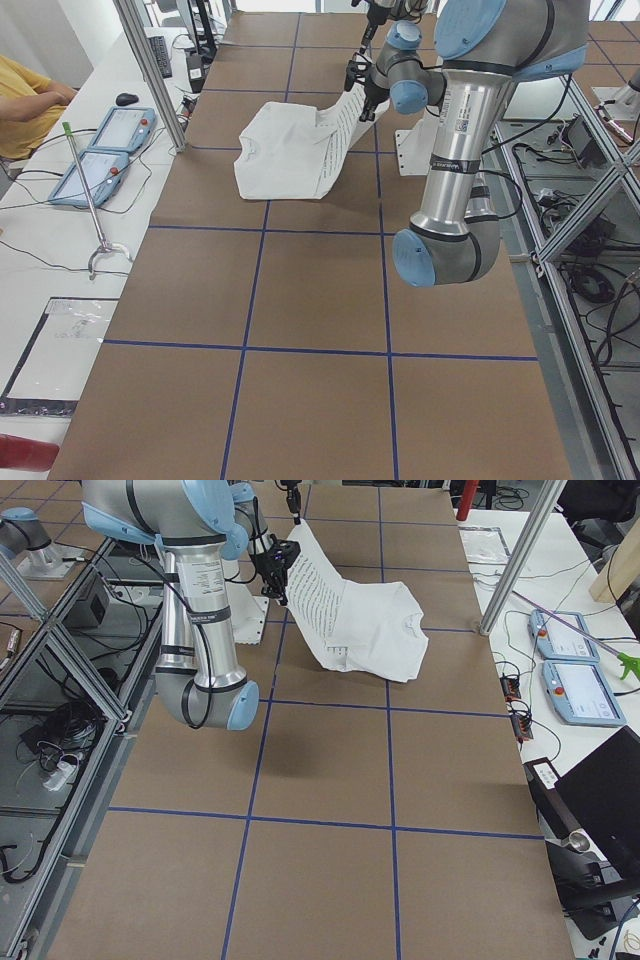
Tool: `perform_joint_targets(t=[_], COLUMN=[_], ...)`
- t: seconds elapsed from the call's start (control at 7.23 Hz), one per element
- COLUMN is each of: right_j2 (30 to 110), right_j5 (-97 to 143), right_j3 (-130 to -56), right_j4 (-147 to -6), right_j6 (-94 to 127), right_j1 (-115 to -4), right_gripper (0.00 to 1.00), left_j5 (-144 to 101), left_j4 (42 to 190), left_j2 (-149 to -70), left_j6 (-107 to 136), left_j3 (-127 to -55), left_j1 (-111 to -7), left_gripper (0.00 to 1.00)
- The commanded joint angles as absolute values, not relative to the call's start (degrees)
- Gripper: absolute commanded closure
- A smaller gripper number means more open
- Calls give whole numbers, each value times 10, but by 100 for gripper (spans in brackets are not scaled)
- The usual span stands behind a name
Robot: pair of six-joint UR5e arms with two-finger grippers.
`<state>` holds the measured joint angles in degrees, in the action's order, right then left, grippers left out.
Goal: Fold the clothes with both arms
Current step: 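Lift the hem with both grippers and carry it toward the collar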
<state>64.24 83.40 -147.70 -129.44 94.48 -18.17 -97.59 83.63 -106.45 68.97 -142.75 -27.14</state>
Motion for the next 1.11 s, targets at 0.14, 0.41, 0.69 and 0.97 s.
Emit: perform_joint_targets(t=[0.14, 0.41, 0.69, 0.97], right_j2=[592, 569, 516, 497], right_j5=[894, 929, 928, 924], right_j3=[-1343, -1235, -1112, -1030], right_j4=[-1231, -1148, -1079, -1019], right_j6=[828, 782, 781, 761], right_j1=[-339, -410, -430, -441], right_gripper=[100, 100, 100, 100], left_j5=[-976, -974, -962, -942], left_j4=[836, 840, 913, 1039], left_j2=[-1123, -1170, -1205, -1210], left_j6=[616, 569, 570, 570], left_j3=[-1324, -1237, -1121, -1007], left_j1=[-388, -446, -449, -449], left_gripper=[100, 100, 100, 100])
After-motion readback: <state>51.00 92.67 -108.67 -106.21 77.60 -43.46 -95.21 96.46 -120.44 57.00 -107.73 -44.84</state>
